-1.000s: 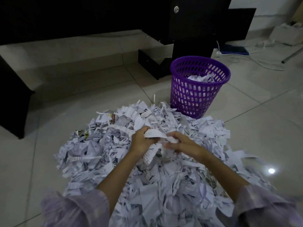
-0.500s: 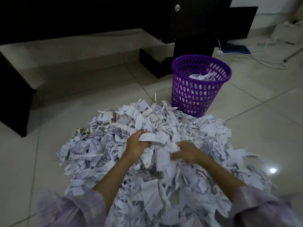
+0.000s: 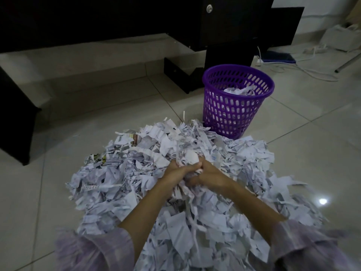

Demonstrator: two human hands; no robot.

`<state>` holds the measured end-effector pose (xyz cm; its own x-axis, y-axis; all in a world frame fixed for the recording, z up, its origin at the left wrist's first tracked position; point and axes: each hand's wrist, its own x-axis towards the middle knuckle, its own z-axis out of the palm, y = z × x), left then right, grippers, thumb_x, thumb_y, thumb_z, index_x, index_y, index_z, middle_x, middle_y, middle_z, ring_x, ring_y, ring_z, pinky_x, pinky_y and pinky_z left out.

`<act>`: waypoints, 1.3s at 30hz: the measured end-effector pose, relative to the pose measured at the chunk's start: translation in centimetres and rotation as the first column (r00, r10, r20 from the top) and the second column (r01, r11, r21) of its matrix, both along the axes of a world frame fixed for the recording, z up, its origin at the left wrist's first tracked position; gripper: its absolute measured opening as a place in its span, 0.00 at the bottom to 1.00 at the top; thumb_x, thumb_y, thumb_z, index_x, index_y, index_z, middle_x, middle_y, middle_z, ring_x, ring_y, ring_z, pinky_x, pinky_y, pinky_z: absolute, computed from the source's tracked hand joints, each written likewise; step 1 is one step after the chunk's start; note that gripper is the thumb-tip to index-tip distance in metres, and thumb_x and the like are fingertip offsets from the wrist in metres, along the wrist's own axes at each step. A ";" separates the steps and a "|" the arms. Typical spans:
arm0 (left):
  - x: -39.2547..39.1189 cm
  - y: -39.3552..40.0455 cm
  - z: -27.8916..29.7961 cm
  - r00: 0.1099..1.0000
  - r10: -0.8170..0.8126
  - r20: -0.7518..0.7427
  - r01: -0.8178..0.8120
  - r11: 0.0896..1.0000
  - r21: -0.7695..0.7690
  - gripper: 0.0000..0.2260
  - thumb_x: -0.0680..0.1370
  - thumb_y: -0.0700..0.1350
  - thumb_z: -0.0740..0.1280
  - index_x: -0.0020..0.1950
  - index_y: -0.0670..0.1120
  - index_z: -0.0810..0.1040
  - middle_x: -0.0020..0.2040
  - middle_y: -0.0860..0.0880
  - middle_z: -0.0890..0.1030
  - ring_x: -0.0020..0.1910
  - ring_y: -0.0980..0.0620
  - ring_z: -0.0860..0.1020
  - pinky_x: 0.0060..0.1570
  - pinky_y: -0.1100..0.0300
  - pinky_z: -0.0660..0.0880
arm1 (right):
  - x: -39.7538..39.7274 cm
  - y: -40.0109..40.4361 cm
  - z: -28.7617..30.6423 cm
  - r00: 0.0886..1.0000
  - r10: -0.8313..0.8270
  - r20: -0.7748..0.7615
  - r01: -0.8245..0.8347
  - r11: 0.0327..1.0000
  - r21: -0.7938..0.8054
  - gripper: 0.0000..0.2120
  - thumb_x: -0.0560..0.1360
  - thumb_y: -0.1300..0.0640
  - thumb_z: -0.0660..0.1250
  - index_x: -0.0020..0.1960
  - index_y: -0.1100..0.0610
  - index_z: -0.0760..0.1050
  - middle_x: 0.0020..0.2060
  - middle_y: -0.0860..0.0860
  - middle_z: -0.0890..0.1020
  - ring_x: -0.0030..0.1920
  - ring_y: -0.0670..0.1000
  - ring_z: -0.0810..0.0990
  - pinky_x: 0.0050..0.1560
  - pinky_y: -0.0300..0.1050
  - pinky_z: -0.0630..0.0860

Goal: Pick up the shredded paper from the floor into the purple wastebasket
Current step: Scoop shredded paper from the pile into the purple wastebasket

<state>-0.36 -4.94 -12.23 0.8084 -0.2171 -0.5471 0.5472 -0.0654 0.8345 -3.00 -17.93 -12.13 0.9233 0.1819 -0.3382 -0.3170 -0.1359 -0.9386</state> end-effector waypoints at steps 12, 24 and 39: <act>1.9 2.3 1.1 0.941 0.340 -0.010 -0.340 0.939 -0.047 0.28 0.75 0.43 0.70 0.72 0.41 0.62 0.60 0.48 0.71 0.57 0.42 0.74 0.50 0.50 0.75 | -0.5 -2.2 -0.2 0.990 0.127 -0.060 -0.139 0.954 -0.266 0.42 0.68 0.57 0.77 0.75 0.52 0.57 0.69 0.47 0.68 0.60 0.46 0.73 0.54 0.32 0.72; 4.5 5.8 2.1 0.825 0.561 0.067 -0.559 0.828 -0.037 0.31 0.74 0.43 0.70 0.74 0.39 0.62 0.63 0.37 0.76 0.44 0.43 0.79 0.21 0.62 0.73 | -1.3 -6.6 -3.3 0.998 -0.044 -0.038 0.013 0.798 -0.603 0.40 0.70 0.49 0.75 0.75 0.57 0.59 0.73 0.53 0.65 0.71 0.54 0.66 0.66 0.43 0.64; 1.4 0.8 2.5 0.941 0.335 -0.054 -0.339 0.920 -0.196 0.22 0.73 0.40 0.71 0.65 0.36 0.71 0.52 0.38 0.81 0.43 0.43 0.82 0.30 0.57 0.80 | -0.3 0.6 2.5 0.984 -0.092 -0.154 0.144 0.916 0.375 0.32 0.72 0.37 0.65 0.70 0.54 0.69 0.65 0.55 0.76 0.59 0.58 0.79 0.53 0.51 0.80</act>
<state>1.03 -4.11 -9.69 0.8425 -0.0403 -0.5371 0.5240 0.2921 0.8000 -3.35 -17.38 -9.66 0.8987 0.2142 -0.3828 -0.4313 0.2719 -0.8603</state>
